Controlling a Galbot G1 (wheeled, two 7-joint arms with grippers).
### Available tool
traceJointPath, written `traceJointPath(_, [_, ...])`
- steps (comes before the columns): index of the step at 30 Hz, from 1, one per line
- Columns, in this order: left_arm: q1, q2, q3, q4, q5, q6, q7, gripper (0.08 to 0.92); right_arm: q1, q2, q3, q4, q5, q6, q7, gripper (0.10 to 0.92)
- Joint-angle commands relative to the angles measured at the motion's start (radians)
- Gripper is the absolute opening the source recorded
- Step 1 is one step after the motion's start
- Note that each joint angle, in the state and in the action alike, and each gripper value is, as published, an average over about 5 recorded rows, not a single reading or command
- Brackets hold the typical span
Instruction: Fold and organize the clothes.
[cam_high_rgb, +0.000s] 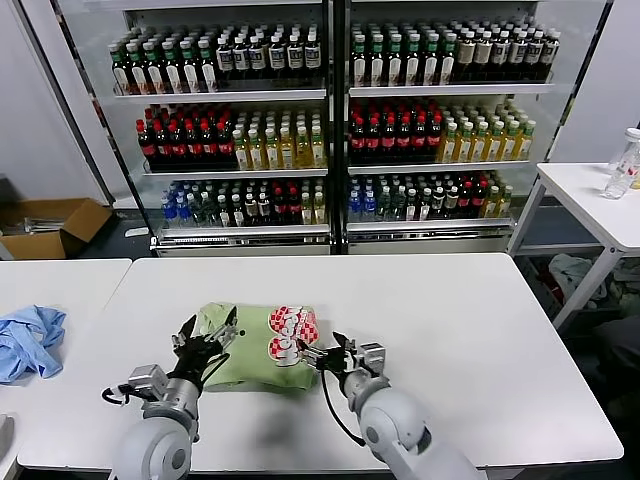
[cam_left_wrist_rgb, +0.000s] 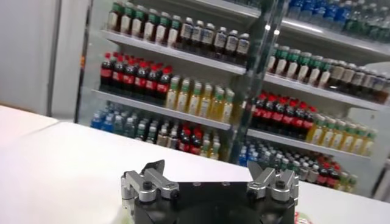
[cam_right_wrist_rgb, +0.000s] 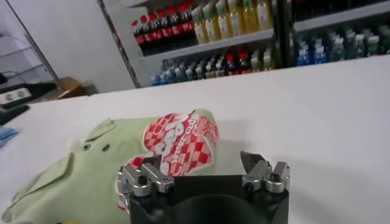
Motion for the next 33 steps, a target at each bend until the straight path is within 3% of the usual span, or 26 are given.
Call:
traceJointPath(1, [0.073, 0.014, -0.081, -0.023, 0.025, -0.026, -0.003, 0.823, 0.119, 0.067, -0.081, -0.150, 0.094, -0.042, 0.082, 0.775])
traceJointPath(12, [0.089, 0.013, -0.075, -0.021, 0.025, -0.026, -0.006, 0.823, 0.128, 0.058, -0.054, -0.177, 0.132, -0.031, 0.065, 0.472])
traceJointPath(24, [0.101, 0.003, -0.055, -0.029, 0.030, -0.027, -0.003, 0.823, 0.178, -0.062, 0.022, -0.207, 0.021, -0.034, -0.002, 0.135])
traceJointPath(33, [0.117, -0.002, -0.027, -0.044, 0.088, -0.027, 0.010, 0.823, 0.180, -0.270, 0.149, -0.203, -0.217, -0.028, -0.236, 0.106])
